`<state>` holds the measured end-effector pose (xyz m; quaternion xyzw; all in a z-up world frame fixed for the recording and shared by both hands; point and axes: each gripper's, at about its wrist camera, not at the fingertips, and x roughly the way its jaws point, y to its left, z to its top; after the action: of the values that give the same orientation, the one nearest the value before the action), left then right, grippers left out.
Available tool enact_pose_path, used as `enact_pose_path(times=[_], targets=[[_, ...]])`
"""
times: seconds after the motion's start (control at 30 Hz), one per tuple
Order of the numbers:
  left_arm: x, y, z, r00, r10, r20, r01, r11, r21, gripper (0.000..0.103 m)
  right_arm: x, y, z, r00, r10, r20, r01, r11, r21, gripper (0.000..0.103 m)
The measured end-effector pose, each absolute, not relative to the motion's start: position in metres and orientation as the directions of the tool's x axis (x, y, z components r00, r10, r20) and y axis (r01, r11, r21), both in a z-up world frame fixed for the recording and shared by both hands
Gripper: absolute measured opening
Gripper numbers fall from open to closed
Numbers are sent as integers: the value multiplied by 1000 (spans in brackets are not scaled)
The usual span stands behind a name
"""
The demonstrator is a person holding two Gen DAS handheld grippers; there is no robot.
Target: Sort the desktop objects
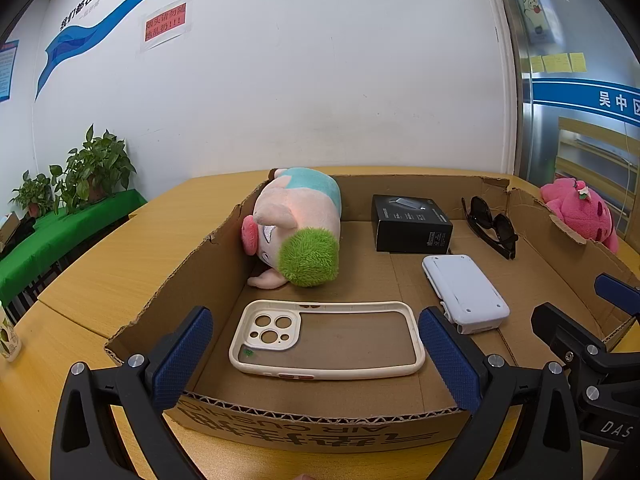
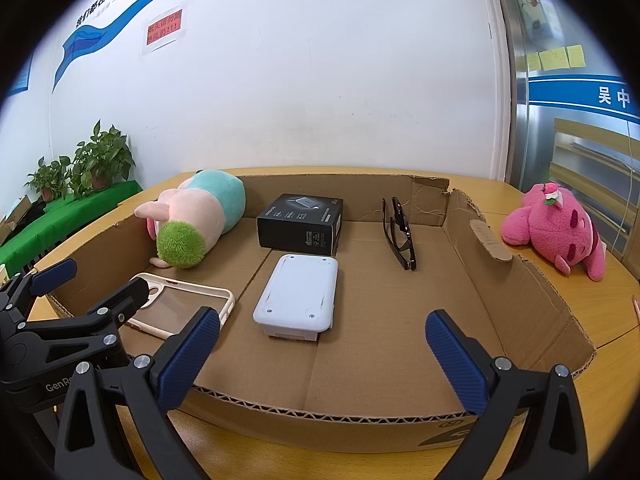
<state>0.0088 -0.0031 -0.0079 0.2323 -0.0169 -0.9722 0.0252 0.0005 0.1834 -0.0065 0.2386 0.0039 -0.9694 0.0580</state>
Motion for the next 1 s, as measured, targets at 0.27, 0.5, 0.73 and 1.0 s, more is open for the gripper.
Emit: enact_pose_path(times=[0.27,0.5,0.73,1.0], targets=[[8,-3,-7,-891,-57,-451,41,-998,45,103,0,183,-6,-879,-110,-463,114,-993,20,102],[9,-3,-7,-891,-57,-450,42,-998,44,103,1,183,-6,-880,-110,-463,114,-993,20,102],[9,-3,-7,-891,-57,-450,42,-998,44,103,1,183,-7,-879,-110,-463,114,-993,20,102],[9,-3,-7,-891,-57,-450,42,-998,44,103,1,184,-7,-880,-110,-463,114,-993,20,102]])
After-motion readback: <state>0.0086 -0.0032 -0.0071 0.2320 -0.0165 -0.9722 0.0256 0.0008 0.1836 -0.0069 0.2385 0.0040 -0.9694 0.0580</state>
